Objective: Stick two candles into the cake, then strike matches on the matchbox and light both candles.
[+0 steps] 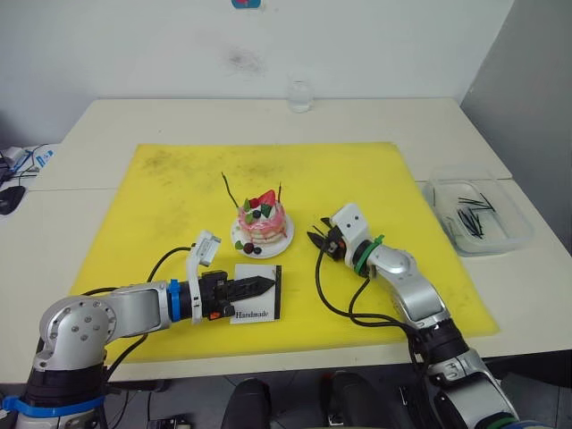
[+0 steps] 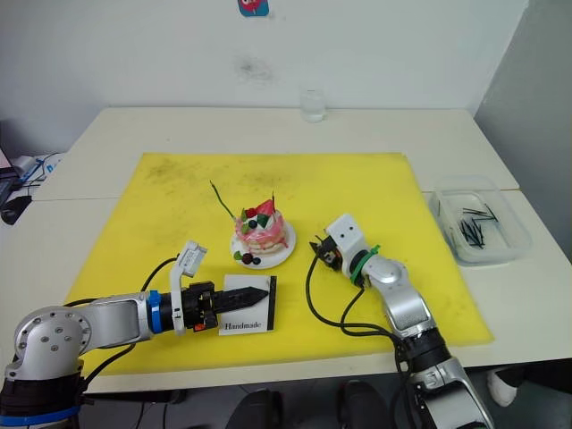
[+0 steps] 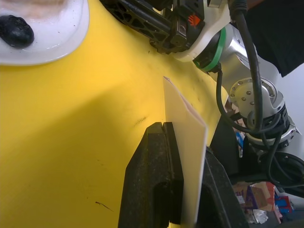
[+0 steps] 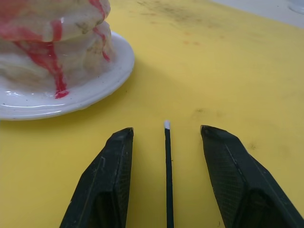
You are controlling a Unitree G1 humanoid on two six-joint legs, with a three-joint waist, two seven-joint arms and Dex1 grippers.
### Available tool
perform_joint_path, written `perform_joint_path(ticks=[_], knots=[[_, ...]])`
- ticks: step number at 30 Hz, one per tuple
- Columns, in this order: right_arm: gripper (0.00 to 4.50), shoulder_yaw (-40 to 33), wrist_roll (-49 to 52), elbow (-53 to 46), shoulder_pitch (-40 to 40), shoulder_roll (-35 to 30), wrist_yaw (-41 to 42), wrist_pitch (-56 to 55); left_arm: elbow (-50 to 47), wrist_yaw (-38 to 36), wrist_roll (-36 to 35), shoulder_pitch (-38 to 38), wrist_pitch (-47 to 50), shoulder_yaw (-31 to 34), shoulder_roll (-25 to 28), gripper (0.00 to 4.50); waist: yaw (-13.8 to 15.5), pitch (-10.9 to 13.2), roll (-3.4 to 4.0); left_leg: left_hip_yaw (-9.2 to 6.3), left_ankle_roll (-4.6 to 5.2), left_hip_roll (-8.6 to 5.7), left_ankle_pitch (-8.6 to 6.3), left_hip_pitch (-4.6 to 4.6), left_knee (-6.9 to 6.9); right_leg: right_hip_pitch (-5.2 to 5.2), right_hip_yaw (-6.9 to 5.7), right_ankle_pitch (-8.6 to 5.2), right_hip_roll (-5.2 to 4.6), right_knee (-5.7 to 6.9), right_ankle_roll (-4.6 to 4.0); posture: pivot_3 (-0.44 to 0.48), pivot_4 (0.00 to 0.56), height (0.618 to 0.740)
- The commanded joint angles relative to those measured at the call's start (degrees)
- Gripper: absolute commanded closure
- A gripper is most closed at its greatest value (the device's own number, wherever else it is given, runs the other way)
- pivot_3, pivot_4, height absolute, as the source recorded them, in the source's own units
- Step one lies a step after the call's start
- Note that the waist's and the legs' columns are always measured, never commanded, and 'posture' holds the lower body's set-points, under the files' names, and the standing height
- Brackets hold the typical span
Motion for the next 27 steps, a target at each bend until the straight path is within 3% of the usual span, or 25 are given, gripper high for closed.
perform_joint_path(ticks=[1,3,8,17,23,27], knots=[[2.34,-0.3,-0.8,0.5,-1.3,0.3,-0.9,1.5,-1.5,-1.0,-0.6,-0.5,-0.8,0.0,0.4,4.50,0.0,0.0,0.00,0.00,0.00,0.00,0.00,0.00,0.00,0.00,0.00,0.00,0.00,0.00,0.00,0.000,0.150,0.740],[2.73,-0.3,-1.0,0.6,-1.4,0.4,-1.3,2.5,-1.4,-1.1,-0.4,-0.6,-0.8,-0.1,0.5,4.50,0.0,0.0,0.00,0.00,0.00,0.00,0.00,0.01,0.00,0.00,0.00,0.01,0.00,0.01,0.01,0.000,0.150,0.740],[4.48,0.0,-1.0,0.0,-0.9,0.5,-1.4,3.4,-1.3,-1.1,-0.3,-0.7,-0.8,-0.1,0.6,4.50,0.0,0.0,0.00,-0.01,0.00,0.00,0.00,0.01,0.03,0.01,0.00,0.03,-0.01,0.02,0.03,0.000,0.150,0.740],[4.48,-0.3,0.2,-4.3,-0.3,1.2,-1.6,5.8,-1.1,-1.0,-0.1,-0.8,-0.8,-0.3,0.4,4.50,0.0,0.0,0.00,0.00,0.00,0.01,0.00,0.01,0.02,0.01,0.01,0.03,0.00,0.01,0.04,0.000,0.150,0.740],[4.48,-1.3,4.1,-20.6,3.5,-3.4,2.6,14.6,-0.6,-0.9,-0.2,-1.9,-0.8,-0.9,-0.2,4.50,0.1,0.0,0.01,0.00,0.00,0.04,0.00,-0.05,0.00,-0.02,0.02,0.02,-0.02,-0.03,0.04,0.000,0.150,0.740],[4.48,-2.5,5.8,-30.0,10.5,-7.3,3.6,16.7,-0.2,-1.1,-0.1,-2.8,-0.8,-1.6,-0.6,4.50,0.2,0.0,0.00,-0.01,0.00,0.02,0.00,-0.04,0.00,-0.01,0.01,0.02,-0.04,-0.04,0.05,0.000,0.150,0.740]])
